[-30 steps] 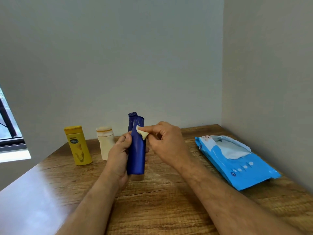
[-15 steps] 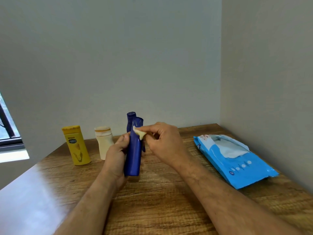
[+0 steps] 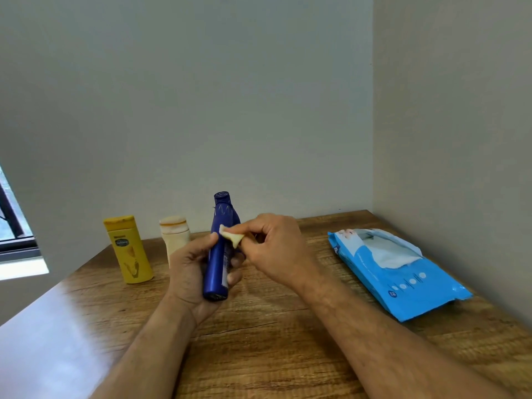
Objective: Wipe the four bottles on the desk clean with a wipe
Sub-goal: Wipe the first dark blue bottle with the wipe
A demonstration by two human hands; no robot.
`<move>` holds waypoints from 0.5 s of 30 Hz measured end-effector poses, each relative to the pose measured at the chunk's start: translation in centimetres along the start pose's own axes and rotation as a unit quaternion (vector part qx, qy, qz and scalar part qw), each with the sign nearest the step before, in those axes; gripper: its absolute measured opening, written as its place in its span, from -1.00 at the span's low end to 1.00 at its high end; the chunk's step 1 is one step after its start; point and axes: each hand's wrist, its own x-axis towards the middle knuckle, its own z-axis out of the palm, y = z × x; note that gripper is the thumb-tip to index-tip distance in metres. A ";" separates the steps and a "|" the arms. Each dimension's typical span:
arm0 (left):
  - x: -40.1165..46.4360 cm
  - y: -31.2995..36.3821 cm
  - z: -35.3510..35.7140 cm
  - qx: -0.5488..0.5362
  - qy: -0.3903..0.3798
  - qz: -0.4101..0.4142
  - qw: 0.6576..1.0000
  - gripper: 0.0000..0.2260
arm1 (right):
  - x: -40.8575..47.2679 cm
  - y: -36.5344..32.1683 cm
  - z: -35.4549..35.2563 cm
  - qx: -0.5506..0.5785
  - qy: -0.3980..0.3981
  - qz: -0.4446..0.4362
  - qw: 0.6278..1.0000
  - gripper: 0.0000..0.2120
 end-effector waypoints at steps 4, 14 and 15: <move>0.1 0.0 0.3 0.011 0.018 0.023 1.000 -0.72 | 0.3 0.3 -0.2 0.011 0.039 0.013 0.999 -0.73; 0.0 0.3 1.0 -0.004 0.051 0.045 0.998 -0.55 | -0.2 0.4 0.9 -0.149 -0.102 -0.082 0.980 -0.75; -0.1 0.1 1.2 0.008 0.054 0.046 0.997 -0.55 | -0.1 0.3 0.8 -0.163 -0.092 -0.091 0.978 -0.74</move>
